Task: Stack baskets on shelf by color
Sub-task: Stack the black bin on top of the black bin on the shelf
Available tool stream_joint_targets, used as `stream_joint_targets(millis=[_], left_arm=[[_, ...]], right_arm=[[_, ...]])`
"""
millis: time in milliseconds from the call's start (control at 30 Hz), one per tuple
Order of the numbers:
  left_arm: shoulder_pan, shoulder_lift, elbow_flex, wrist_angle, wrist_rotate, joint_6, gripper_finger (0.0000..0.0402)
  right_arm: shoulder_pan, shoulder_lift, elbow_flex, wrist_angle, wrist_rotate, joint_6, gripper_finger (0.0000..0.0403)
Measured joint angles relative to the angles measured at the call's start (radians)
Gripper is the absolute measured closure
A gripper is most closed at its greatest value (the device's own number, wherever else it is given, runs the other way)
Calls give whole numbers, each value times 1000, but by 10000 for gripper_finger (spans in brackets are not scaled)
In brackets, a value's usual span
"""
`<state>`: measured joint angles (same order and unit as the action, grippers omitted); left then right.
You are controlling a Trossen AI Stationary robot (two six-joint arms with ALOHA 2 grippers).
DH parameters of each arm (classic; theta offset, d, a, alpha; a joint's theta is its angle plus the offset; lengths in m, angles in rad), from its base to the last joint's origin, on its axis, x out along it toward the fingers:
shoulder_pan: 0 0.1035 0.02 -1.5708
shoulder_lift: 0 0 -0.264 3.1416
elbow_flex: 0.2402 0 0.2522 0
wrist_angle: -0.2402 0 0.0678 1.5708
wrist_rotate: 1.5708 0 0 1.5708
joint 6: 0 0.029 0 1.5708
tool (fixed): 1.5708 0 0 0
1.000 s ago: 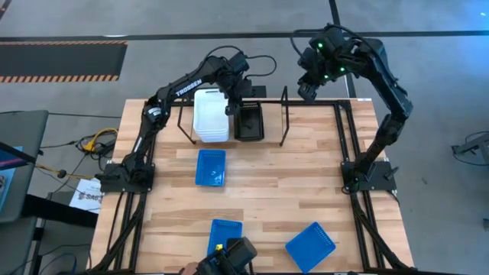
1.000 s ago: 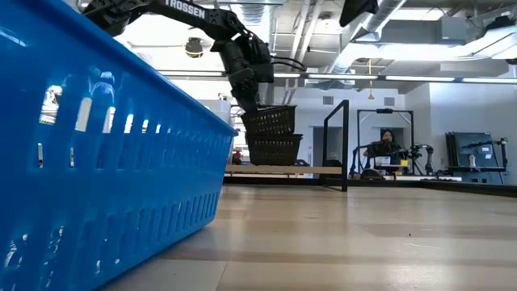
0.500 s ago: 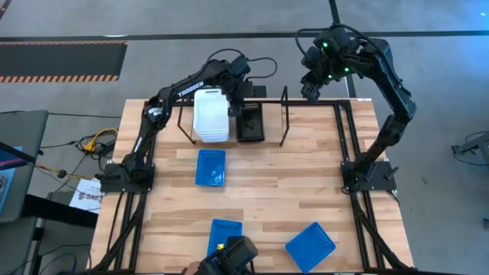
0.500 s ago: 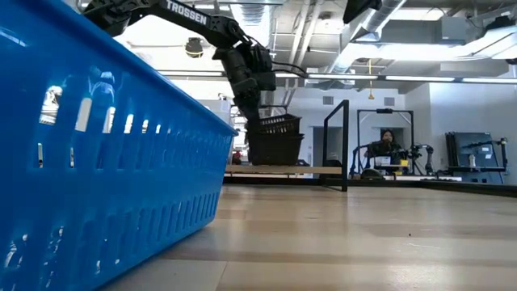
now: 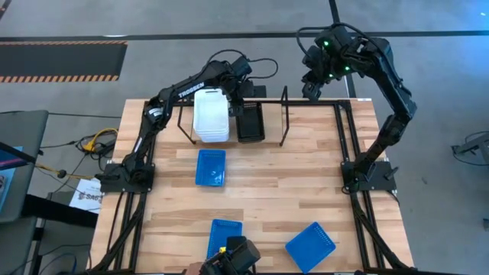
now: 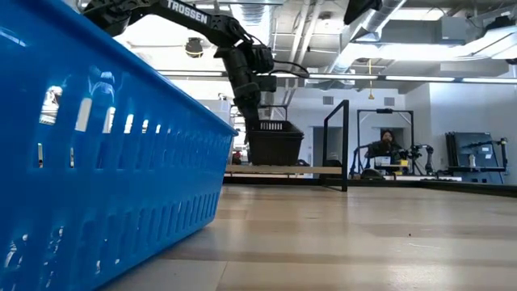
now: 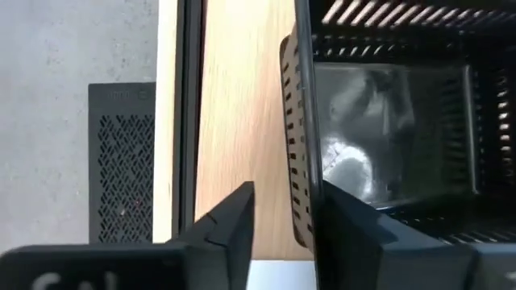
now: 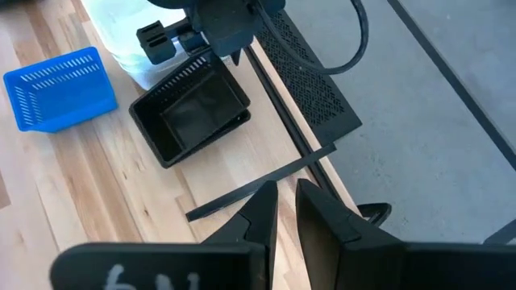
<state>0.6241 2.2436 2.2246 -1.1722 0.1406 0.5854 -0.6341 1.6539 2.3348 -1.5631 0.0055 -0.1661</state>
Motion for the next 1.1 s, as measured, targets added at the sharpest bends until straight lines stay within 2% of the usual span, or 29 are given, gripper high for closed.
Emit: stream_joint_targets(millis=[267, 533, 667, 733, 900, 1033, 1100], left_arm=[[-2, -1, 108, -13, -36, -82, 228], [-3, -91, 130, -51, -52, -267, 224], [-19, -152, 129, -149, -108, -332, 246], [-44, -186, 129, -180, -187, -346, 266], [-126, -276, 129, -251, -380, -378, 333], [-193, -344, 129, -325, -441, -428, 390], [-220, -377, 129, -370, -449, -470, 395]], right_arm=[[-23, 0, 0, 0, 0, -9, 337], [-19, 0, 0, 0, -6, -30, 340], [8, 2, 0, 3, -23, -79, 371], [38, 4, 0, 11, -40, -120, 392], [116, 3, -20, 78, -60, -160, 397], [164, 3, -78, 132, -63, -181, 399], [177, 3, -133, 168, -71, -184, 400]])
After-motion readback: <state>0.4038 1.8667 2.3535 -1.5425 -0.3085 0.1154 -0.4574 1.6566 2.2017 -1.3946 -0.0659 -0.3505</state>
